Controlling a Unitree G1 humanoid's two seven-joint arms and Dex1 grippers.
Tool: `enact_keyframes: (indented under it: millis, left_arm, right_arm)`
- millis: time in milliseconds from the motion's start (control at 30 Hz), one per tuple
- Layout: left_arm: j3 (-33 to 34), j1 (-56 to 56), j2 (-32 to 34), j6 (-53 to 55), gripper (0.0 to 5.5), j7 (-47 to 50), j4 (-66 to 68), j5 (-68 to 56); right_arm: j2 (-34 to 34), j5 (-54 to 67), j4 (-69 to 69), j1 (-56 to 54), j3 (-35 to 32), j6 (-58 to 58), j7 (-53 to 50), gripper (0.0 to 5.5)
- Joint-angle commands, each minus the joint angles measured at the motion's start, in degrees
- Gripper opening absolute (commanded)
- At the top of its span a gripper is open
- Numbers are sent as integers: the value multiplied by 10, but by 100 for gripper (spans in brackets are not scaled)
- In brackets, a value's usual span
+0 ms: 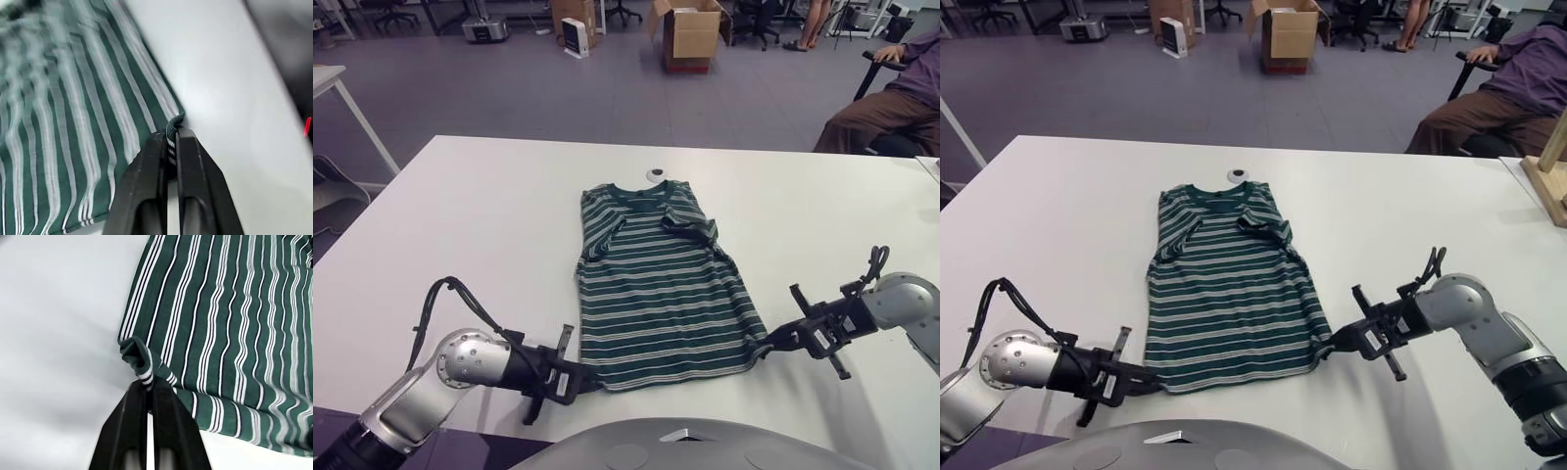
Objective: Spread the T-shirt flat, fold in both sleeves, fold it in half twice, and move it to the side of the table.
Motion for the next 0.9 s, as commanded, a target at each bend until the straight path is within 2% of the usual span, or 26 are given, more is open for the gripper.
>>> enact_keyframes:
  millis: [33, 133, 200, 267, 333, 433, 500, 700, 900]
  left_arm:
    - [108, 46, 83, 113, 4, -60, -59, -164]
    - [193, 56, 129, 212, 4, -88, -124, -331]
    - [239, 40, 141, 266, 4, -89, -147, -449]
    - [259, 8, 139, 296, 4, -81, -138, -502]
    - [238, -68, 117, 310, 4, -57, -81, -488]
    - [153, -236, 42, 293, 4, -8, 91, -357]
    - [113, -316, -7, 277, 4, 9, 195, -293]
    - [32, -445, -127, 158, 4, 14, 459, -109]
    - [17, -527, -216, 65, 4, 31, 666, -7]
  right_arm:
    - [-131, 135, -100, 52, -50, 158, 74, 0]
    - [-239, 303, -171, 90, -94, 257, 99, 0]
    - [-261, 393, -176, 62, -118, 311, 100, 0]
    - [-247, 407, -144, 6, -115, 345, 99, 0]
    - [-185, 364, -75, -103, -82, 389, 99, 0]
    - [-43, 262, 101, -293, -34, 436, 78, 0]
    - [29, 196, 208, -369, -16, 428, 54, 0]
    - [183, 13, 469, -477, 8, 323, -34, 0]
    - [260, -87, 598, -499, 0, 257, -100, 0]
